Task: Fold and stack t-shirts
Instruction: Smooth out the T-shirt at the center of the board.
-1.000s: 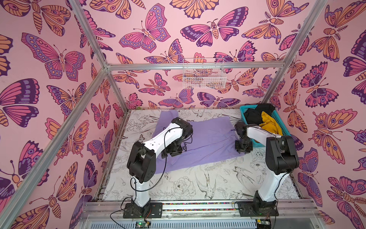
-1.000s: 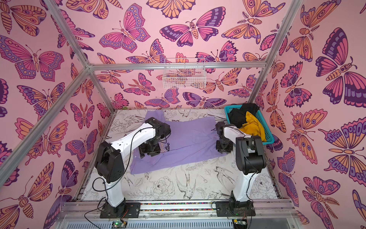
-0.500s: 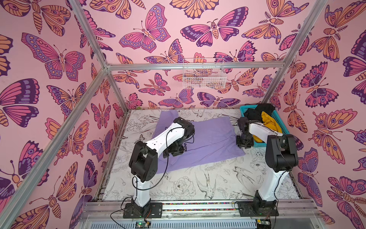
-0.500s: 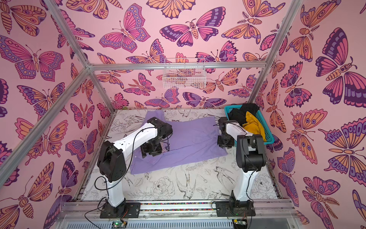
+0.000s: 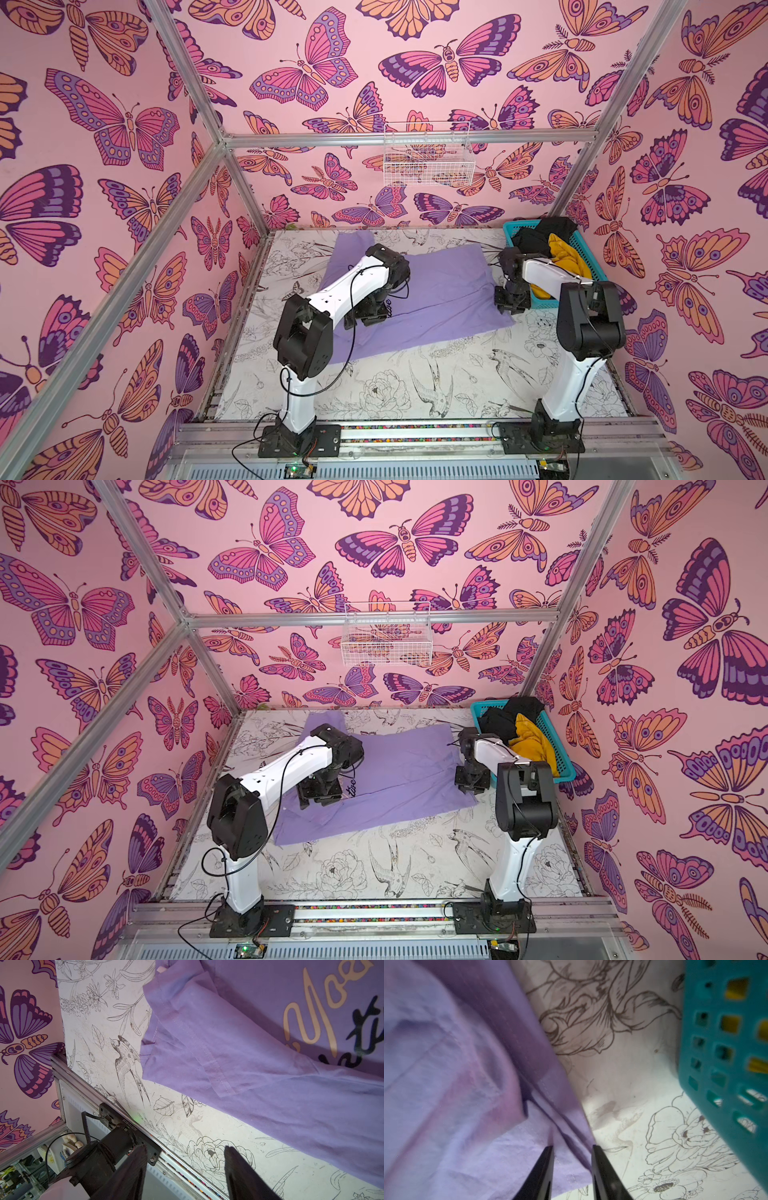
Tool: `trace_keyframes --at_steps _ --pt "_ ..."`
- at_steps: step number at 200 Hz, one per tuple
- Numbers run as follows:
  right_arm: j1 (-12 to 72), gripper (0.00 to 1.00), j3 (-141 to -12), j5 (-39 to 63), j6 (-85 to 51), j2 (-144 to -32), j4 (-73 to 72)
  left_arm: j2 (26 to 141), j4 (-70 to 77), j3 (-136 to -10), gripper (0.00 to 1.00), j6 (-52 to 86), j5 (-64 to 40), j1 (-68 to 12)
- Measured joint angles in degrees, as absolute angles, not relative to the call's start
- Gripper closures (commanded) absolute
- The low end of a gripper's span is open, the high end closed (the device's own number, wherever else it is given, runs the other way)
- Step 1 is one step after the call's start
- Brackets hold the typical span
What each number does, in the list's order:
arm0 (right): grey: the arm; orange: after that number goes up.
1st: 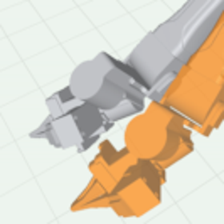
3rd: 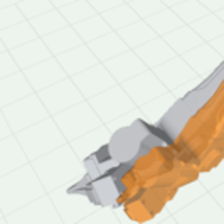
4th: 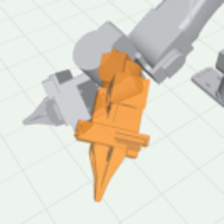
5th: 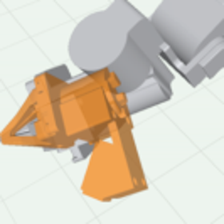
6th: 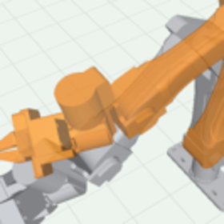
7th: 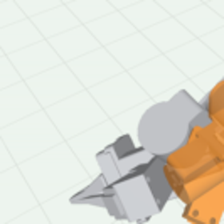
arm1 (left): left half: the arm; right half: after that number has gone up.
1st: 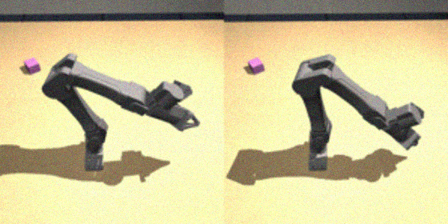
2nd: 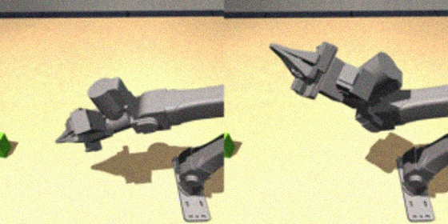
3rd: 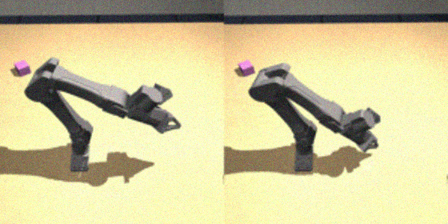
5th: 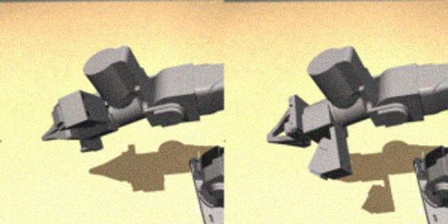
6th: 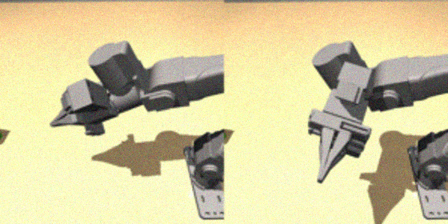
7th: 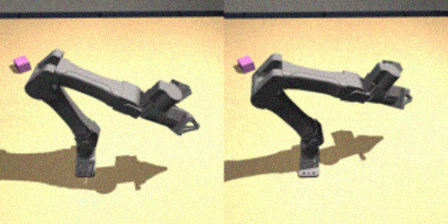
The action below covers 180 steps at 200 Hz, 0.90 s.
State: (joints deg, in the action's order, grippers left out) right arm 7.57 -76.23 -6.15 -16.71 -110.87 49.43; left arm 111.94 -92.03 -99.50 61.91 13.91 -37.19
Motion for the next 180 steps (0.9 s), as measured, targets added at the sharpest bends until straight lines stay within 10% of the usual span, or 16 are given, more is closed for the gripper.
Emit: trace_keyframes --at_steps 85,180 --pt "7.51 0.93 -75.13 -5.23 -16.8 -110.87 48.8 112.07 -92.12 -99.5 0.36 61.91 13.93 -37.21" --pt "7.51 1.0 -73.19 -5.28 -17.19 -109.47 48.82 112.27 -92.27 -99.5 0.36 61.95 14.15 -37.58"
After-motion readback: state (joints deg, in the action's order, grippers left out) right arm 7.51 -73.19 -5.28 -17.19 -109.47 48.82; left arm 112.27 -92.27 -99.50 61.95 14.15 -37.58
